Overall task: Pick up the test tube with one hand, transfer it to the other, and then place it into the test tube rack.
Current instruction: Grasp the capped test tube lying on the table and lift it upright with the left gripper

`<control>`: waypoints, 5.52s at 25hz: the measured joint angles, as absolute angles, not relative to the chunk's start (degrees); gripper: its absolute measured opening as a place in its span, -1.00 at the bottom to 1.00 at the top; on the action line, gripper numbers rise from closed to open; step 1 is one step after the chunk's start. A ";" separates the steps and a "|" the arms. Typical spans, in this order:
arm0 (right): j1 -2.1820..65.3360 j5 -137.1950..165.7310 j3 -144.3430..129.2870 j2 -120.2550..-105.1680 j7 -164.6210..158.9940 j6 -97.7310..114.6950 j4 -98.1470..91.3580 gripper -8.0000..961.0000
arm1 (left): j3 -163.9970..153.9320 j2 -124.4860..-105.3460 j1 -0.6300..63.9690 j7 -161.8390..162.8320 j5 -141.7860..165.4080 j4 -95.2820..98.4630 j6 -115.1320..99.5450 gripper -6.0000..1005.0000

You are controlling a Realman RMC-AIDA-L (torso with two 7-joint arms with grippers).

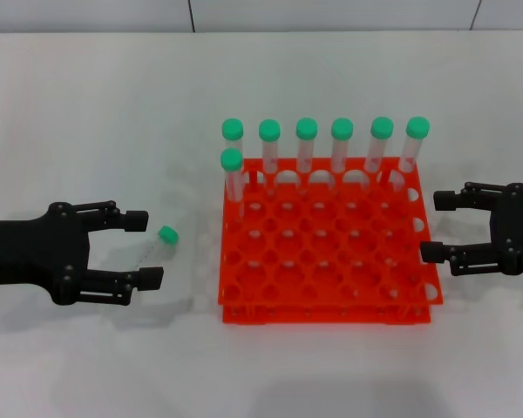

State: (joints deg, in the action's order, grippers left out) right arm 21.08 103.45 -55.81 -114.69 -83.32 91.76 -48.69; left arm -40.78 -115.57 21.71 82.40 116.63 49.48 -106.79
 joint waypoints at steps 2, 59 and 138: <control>21.11 103.44 -55.81 -114.70 -83.32 91.76 -48.69 0.79 | -40.78 -115.57 21.71 82.50 116.63 49.48 -106.81 0.69; 22.33 103.18 -55.91 -115.22 -83.32 91.32 -48.79 0.79 | -42.96 -114.61 38.49 104.96 154.29 49.39 -101.23 0.61; 21.92 103.10 -55.81 -115.22 -82.79 91.32 -48.25 0.79 | -46.59 -116.00 39.99 106.44 154.95 46.49 -96.94 -0.04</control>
State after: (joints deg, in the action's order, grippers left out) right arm 21.92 103.10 -55.81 -115.22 -82.79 91.32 -48.25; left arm -46.59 -116.00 39.99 106.44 154.95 46.49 -96.94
